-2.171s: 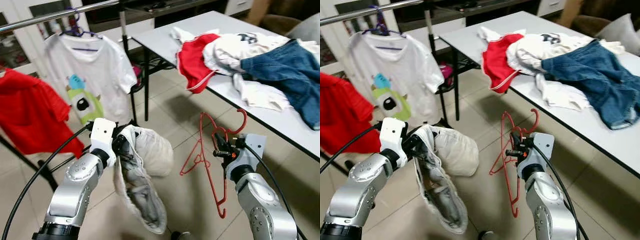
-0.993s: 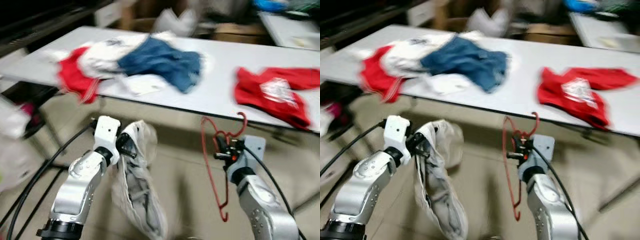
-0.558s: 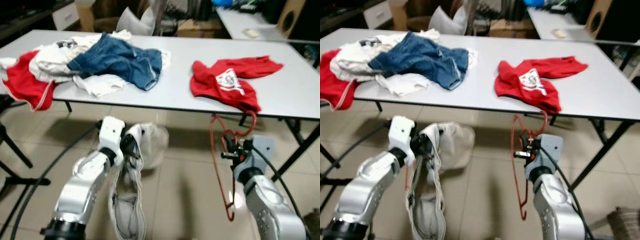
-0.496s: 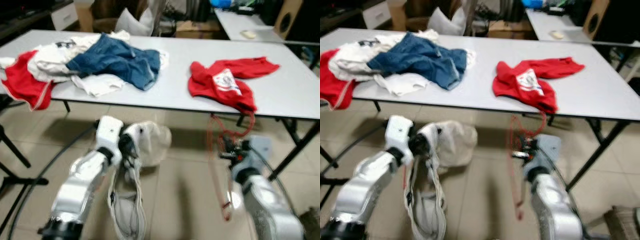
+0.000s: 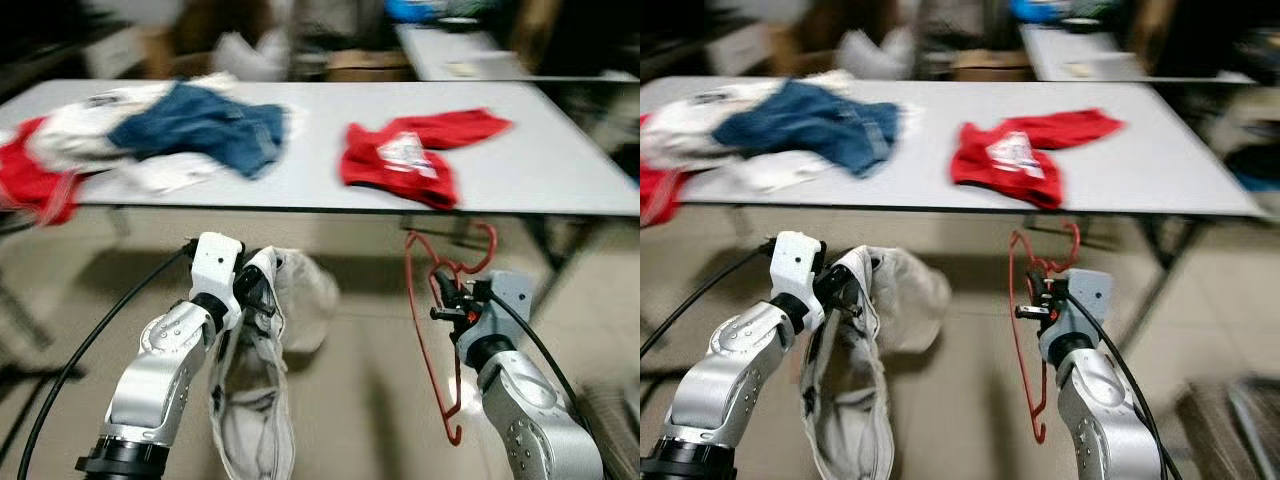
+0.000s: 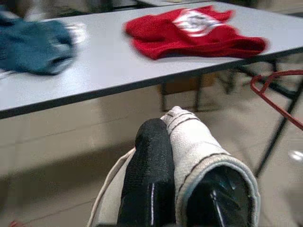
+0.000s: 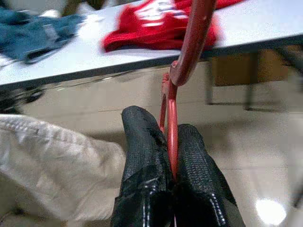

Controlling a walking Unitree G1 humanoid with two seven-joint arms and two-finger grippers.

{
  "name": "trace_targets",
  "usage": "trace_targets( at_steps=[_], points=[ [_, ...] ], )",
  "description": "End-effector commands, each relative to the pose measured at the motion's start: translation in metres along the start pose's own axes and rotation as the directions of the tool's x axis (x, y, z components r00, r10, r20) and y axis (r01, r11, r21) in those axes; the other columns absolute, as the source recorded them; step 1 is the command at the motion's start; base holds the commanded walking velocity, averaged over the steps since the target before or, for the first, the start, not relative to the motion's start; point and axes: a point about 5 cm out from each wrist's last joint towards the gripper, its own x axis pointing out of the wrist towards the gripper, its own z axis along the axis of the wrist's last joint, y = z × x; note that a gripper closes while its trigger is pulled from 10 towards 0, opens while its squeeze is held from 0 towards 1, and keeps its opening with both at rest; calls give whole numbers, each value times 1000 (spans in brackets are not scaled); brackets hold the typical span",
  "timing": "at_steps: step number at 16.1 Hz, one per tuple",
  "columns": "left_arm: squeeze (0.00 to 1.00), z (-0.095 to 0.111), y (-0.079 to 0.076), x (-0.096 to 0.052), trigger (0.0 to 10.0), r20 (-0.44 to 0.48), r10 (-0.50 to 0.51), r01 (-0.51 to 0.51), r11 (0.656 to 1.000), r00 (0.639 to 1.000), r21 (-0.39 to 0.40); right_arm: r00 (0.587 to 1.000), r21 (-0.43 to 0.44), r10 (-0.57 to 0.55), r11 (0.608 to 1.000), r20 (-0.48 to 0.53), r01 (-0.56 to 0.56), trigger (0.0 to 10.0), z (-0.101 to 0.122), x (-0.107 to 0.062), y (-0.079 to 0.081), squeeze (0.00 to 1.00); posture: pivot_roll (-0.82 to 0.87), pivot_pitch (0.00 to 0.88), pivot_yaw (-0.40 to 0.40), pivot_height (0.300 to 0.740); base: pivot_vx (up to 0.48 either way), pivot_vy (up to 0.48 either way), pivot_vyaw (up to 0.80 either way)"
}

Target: Hang hanger

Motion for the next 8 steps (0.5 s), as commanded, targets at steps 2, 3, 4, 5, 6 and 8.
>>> trace_targets(
  at_steps=[2,3,4,5,6,8],
  points=[
    [0,22,3,4,10000,101,4,-4,1000,995,-1,1000,-34,15,999,19,-14,10000,7,0,-1,0,-171,0,42,740,0,0,-800],
    [0,24,3,4,10000,112,2,-1,1000,994,-10,999,-46,25,999,20,-24,10000,8,-1,-1,0,-172,0,42,740,0,0,-800],
    [0,25,4,3,10000,114,2,-1,1000,993,-13,999,-57,37,998,21,-36,10000,10,-1,-1,0,-172,0,42,740,0,0,-800],
    [0,26,4,3,10000,122,-1,4,1000,992,-23,998,-87,59,995,24,-57,10000,12,-2,-1,0,-172,0,40,740,0,0,-800],
    [0,27,4,4,10000,123,-2,5,1000,992,-24,997,-95,66,993,27,-64,10000,13,-2,-1,0,-174,0,38,740,255,0,-800],
    [0,29,4,5,10000,132,-1,4,1000,991,-26,994,-140,109,985,33,-103,10000,17,-3,1,0,-175,0,36,740,281,0,0]
  ],
)
